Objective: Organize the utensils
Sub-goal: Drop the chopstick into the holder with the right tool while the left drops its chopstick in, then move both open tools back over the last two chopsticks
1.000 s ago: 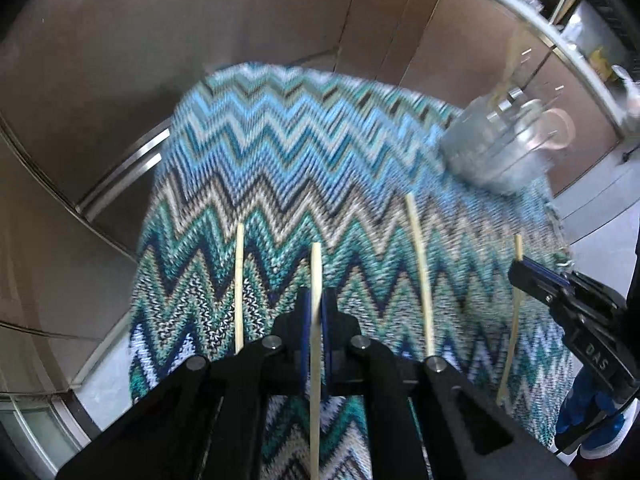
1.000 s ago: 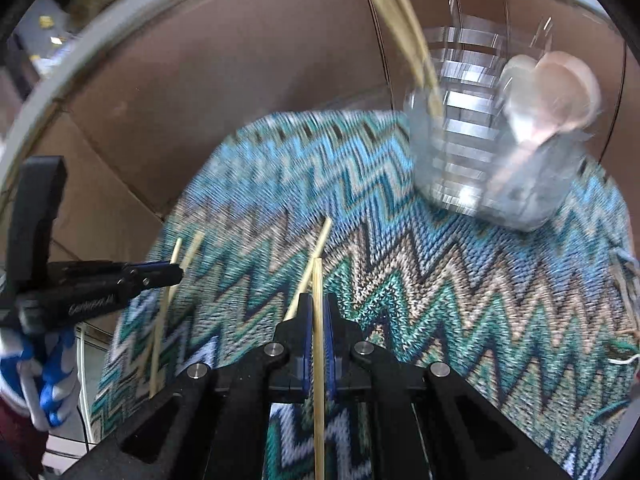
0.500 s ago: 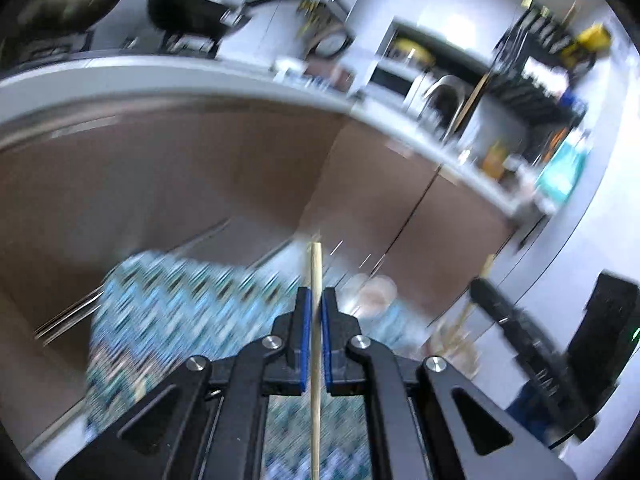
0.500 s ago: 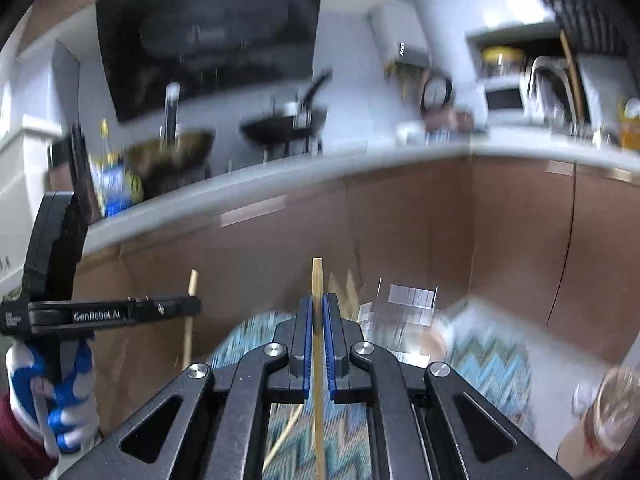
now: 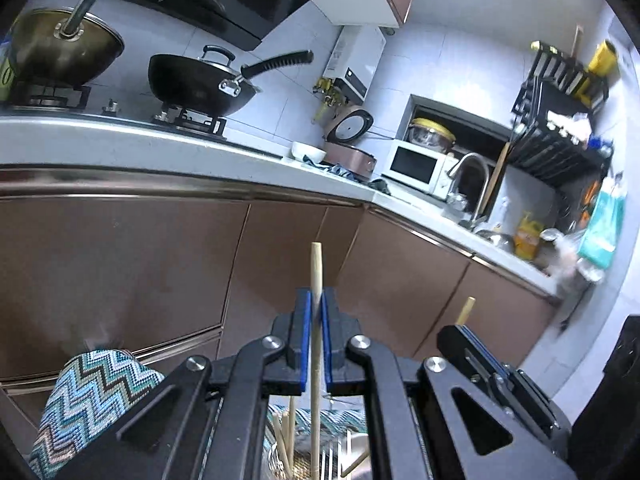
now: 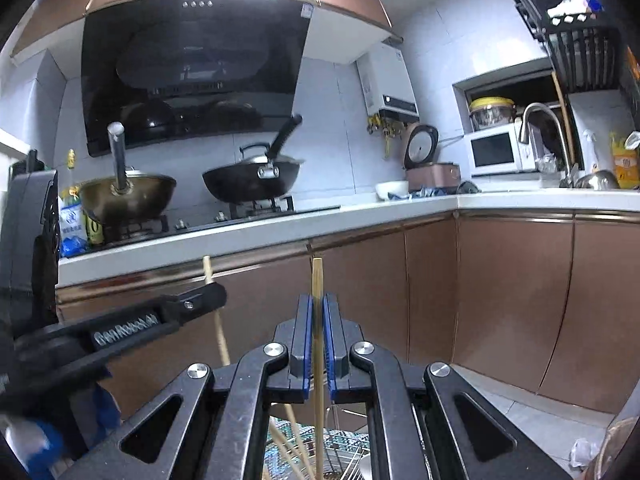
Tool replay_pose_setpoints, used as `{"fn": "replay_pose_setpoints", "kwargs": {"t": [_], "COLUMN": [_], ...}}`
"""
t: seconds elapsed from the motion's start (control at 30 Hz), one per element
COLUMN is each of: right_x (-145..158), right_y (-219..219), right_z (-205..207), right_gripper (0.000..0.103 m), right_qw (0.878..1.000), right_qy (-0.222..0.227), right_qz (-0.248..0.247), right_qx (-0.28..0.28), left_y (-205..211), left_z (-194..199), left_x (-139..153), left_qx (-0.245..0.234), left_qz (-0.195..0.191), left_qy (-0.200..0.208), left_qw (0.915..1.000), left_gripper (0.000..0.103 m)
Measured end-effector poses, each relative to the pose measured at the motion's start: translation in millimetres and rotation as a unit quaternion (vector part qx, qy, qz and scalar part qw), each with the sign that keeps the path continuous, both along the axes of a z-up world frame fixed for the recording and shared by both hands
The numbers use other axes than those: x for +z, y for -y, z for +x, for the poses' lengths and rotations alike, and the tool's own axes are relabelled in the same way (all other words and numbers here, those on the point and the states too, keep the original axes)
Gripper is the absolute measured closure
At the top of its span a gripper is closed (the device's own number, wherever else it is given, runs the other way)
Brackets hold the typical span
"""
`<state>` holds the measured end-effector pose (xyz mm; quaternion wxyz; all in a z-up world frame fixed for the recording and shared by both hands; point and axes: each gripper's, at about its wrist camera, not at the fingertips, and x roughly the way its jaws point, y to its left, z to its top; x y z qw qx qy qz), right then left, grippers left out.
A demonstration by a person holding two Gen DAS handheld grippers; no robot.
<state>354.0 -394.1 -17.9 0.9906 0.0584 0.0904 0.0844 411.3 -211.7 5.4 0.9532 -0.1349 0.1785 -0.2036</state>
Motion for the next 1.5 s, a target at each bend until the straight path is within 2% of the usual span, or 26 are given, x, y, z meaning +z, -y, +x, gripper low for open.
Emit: {"fn": "replay_pose_setpoints", "kwargs": {"t": [0.1, 0.3, 0.37, 0.43, 0.5, 0.57, 0.63, 0.67, 0.8, 1.0, 1.27, 1.5], "right_x": [-18.6, -44.2, -43.8, -41.8, -37.9, -34.1, -30.1, -28.1, -23.4, -30.6, -53.6, -68.0], "right_y": [-0.6, 4.6, 6.2, 7.3, 7.0, 5.8, 3.5, 1.6, -7.4, -28.7, -47.9, -55.6], "right_z": [4.3, 5.5, 2.9, -1.5, -10.9, -21.5, -32.9, -40.1, -72.4, -110.8, -145.8, -163.5], "right_gripper": [0.097, 0.097, 0.093, 0.083, 0.08, 0.078, 0.075, 0.074, 0.063, 0.059, 0.059, 0.059], "right_qw": [1.0, 0.999, 0.999, 0.999, 0.999, 0.999, 0.999, 0.999, 0.998, 0.997, 0.993, 0.99], "right_qy": [-0.008, -0.024, -0.024, -0.021, -0.016, -0.014, -0.015, -0.015, -0.02, -0.049, -0.097, -0.13], "right_qz": [-0.012, -0.018, -0.013, -0.012, -0.012, -0.014, -0.018, -0.022, -0.022, -0.041, -0.042, -0.037], "right_qx": [-0.007, -0.016, -0.019, -0.025, -0.03, -0.035, -0.042, -0.047, -0.054, -0.053, -0.049, -0.046], "left_y": [15.7, 20.8, 17.7, 12.3, 4.2, -4.5, -11.6, -15.3, -27.1, -43.5, -66.9, -84.9], "left_z": [5.4, 10.6, 6.8, 0.6, -8.8, -21.0, -36.4, -46.3, -72.8, -118.4, -159.9, -177.3], "left_x": [-19.2, -46.9, -48.1, -45.5, -41.1, -34.7, -29.0, -27.2, -29.6, -50.9, -70.4, -76.7], "left_qx": [0.011, 0.016, 0.013, 0.014, 0.013, 0.014, 0.025, 0.033, 0.033, 0.038, 0.05, 0.059], "left_qz": [0.017, 0.024, 0.027, 0.029, 0.03, 0.034, 0.051, 0.068, 0.114, 0.179, 0.214, 0.228], "left_qy": [0.014, 0.01, 0.009, 0.01, 0.014, 0.019, 0.025, 0.022, -0.002, -0.031, -0.056, -0.074], "left_qw": [0.9997, 0.9995, 0.9995, 0.9994, 0.9994, 0.9992, 0.9981, 0.9969, 0.9929, 0.9826, 0.974, 0.969], "left_gripper": [0.098, 0.097, 0.097, 0.095, 0.091, 0.076, 0.065, 0.063, 0.062, 0.061, 0.059, 0.059]}}
